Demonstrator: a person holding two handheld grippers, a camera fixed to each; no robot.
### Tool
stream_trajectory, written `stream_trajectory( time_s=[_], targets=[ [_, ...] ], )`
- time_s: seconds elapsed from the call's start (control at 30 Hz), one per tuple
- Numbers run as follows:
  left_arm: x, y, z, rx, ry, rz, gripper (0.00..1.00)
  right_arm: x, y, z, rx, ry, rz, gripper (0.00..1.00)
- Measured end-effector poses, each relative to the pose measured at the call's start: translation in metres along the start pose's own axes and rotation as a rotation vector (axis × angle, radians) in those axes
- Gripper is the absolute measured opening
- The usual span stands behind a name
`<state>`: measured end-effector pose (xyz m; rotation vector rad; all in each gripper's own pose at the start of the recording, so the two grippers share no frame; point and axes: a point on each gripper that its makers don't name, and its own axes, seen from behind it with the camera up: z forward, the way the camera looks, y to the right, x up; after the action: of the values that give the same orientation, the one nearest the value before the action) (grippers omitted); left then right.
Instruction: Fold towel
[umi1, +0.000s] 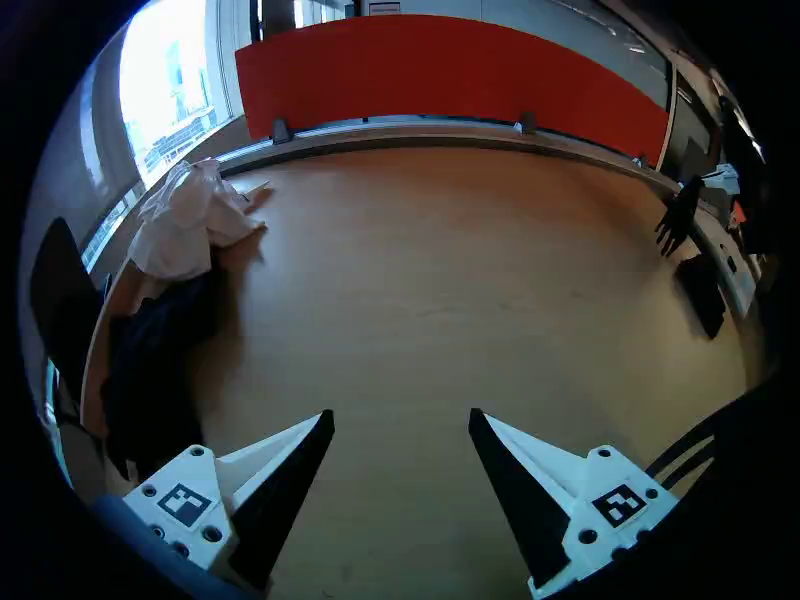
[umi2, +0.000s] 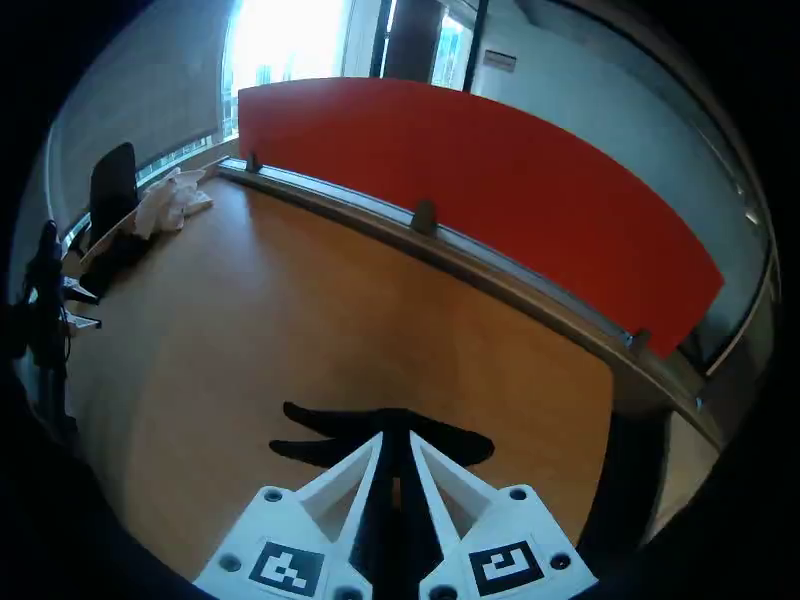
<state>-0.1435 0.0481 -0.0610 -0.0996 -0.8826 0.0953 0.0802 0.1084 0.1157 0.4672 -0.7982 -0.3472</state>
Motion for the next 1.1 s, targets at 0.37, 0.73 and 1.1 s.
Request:
stream_trajectory(
  time_s=[0.37,0.73,1.1],
  targets=[
    [0.003,0.004,0.0,-0.005,0.001,0.01,1.0,-0.023,0.013,-0.024,-0.026,-0.025,0.007,0.04],
    [0.006,0.005,0.0,-0.012,0.004,0.017,1.0,-0.062,0.026,-0.059,-0.067,-0.053,0.043,0.04],
    [0.008,0.006,0.0,-0.017,0.008,0.026,1.0,-0.114,0.031,-0.077,-0.099,-0.114,0.09,0.04]
  ],
)
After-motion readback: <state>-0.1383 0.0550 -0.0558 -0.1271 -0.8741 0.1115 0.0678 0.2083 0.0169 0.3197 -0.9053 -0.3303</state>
